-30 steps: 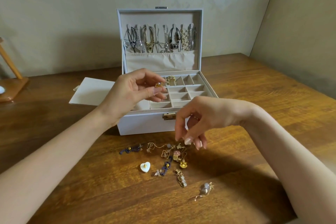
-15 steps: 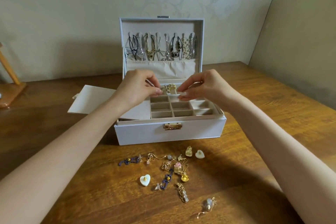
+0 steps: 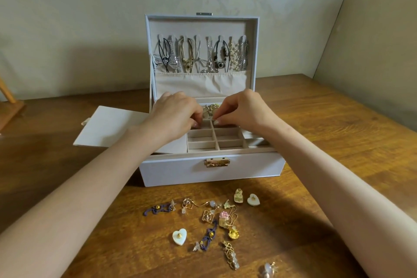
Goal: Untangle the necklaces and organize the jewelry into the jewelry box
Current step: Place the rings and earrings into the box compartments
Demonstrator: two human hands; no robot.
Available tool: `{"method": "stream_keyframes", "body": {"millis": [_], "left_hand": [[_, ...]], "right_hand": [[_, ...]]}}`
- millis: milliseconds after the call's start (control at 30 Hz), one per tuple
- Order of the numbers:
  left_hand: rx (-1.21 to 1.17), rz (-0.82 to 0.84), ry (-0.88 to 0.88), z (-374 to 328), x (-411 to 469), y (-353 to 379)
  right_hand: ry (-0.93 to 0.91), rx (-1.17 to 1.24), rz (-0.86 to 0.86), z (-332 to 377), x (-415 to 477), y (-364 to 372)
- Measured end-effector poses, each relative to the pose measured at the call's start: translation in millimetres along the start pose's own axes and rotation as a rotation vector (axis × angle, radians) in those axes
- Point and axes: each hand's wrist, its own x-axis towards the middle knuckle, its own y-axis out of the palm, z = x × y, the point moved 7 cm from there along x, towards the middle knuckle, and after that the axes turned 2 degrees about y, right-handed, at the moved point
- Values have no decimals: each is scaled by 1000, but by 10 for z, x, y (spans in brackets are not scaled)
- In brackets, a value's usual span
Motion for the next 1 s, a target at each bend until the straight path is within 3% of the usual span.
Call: {"method": "stream_keyframes", "body": {"millis": [333, 533, 633, 733, 833, 1000], "left_hand": [[14, -82, 69, -44, -43, -63], [-361, -266, -30, -4, -194, -599], [-573, 97, 145, -430, -404, -466], [-520, 385, 350, -818, -707, -125], [-328, 346, 451, -902, -809, 8], [-350, 422, 500, -1010, -879, 44]], "right_hand": [[-34, 24, -17, 2, -19, -13], [-46, 16, -6, -4, -15, -16], [-61, -16, -25, 6, -8, -15], [-71, -12, -48, -1, -8, -17], [-63, -27, -50, 2, -27, -9], [-74, -45, -34, 23, -36, 14]]}}
